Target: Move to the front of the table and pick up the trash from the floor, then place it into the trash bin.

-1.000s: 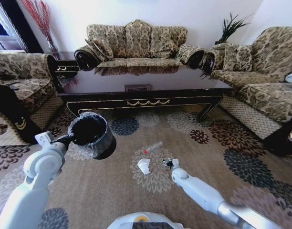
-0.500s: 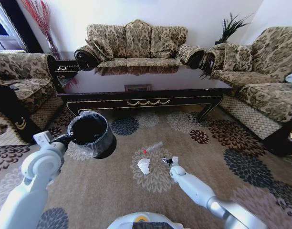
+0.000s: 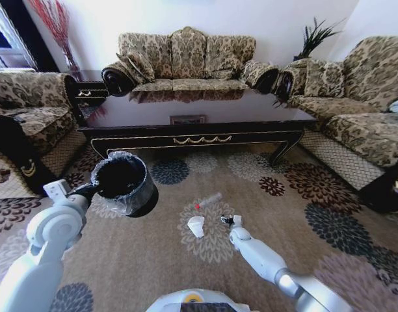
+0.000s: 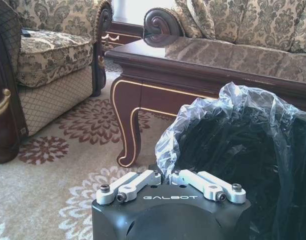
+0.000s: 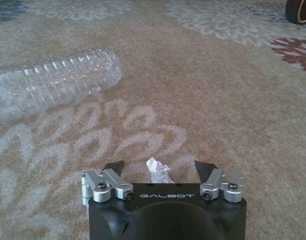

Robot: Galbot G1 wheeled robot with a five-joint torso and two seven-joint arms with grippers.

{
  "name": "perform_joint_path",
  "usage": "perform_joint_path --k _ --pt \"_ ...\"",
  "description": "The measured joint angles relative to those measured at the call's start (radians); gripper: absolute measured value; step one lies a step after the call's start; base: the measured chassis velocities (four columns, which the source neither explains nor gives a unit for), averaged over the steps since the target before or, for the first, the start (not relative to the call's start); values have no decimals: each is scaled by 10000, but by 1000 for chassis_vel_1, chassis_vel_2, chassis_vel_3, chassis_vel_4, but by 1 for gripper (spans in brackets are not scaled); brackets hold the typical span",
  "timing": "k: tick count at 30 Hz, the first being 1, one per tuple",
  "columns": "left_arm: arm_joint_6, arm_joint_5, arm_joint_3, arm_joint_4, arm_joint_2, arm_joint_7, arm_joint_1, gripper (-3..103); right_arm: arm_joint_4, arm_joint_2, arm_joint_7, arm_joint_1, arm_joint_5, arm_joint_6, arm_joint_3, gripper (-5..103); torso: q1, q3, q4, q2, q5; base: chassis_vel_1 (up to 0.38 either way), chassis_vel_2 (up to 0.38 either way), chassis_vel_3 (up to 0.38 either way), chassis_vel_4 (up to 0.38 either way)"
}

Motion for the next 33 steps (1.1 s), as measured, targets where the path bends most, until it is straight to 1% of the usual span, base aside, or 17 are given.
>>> perform_joint_path --k 1,3,4,5,6,7,8,10,13,14,17,18,20,22,23,30,33 --pt "0 0 0 0 0 0 0 4 0 0 0 0 0 0 0 83 0 0 0 0 0 0 0 0 0" --pt "0 -4 -24 -38 6 -7 36 4 -35 4 -11 -21 -95 3 82 77 0 0 4 0 2 0 0 0 0" --pt "0 -7 -30 -61 6 -9 50 4 -47 -4 -7 -34 -128 5 114 71 0 0 4 0 2 0 0 0 0" --pt "0 -7 -30 -61 6 -9 50 4 -47 -4 -7 -34 -128 5 114 71 0 0 4 0 2 0 0 0 0" --pt "0 -7 -32 -75 6 -11 55 4 -47 -12 -5 -41 -135 5 123 65 0 0 3 0 0 0 0 0 0" --pt "0 -9 -34 -89 6 -12 63 4 -41 -20 2 -52 -140 5 131 65 0 0 3 0 0 0 0 0 0" --pt "0 -18 -37 -123 6 -15 75 4 -27 -42 36 -86 -153 -1 161 54 0 0 3 0 5 0 0 0 0" --pt "0 -18 -43 -134 10 -20 84 4 -18 -65 50 -111 -168 -4 180 54 0 -1 2 0 0 0 0 0 0" --pt "0 -33 -53 -188 37 -21 127 4 136 -188 133 -323 -246 -8 208 38 -1 -1 0 0 -3 0 0 0 0" --pt "0 -33 -53 -188 37 -21 127 4 136 -188 133 -323 -246 -8 208 38 -1 -1 0 0 -3 0 0 0 0" --pt "0 -32 -62 -198 46 -23 140 4 653 -515 305 -737 -248 -53 178 22 -1 -1 0 1 -4 0 0 0 0" --pt "0 -32 -62 -198 46 -23 140 4 653 -515 305 -737 -248 -53 178 22 -1 -1 0 1 -4 0 0 0 0" --pt "0 -31 -49 -206 35 -23 138 4 1016 -756 403 -971 -212 -106 133 12 -1 -1 -5 0 -5 0 0 0 0" --pt "0 -29 -38 -207 28 -23 137 4 1128 -836 432 -1042 -195 -122 122 12 0 -1 -6 0 -3 0 0 0 0" --pt "0 -16 -9 -208 11 -23 134 4 1268 -952 470 -1115 -142 -139 110 3 -1 0 -7 0 -3 0 0 0 0" --pt "0 14 38 -206 2 -23 125 4 1586 -1172 546 -1184 -21 -160 87 1 0 2 -9 0 -2 0 0 0 0" --pt "0 22 43 -149 2 -22 135 4 2287 -1449 767 -1349 80 -177 92 1 0 2 -7 0 -2 0 0 0 0"
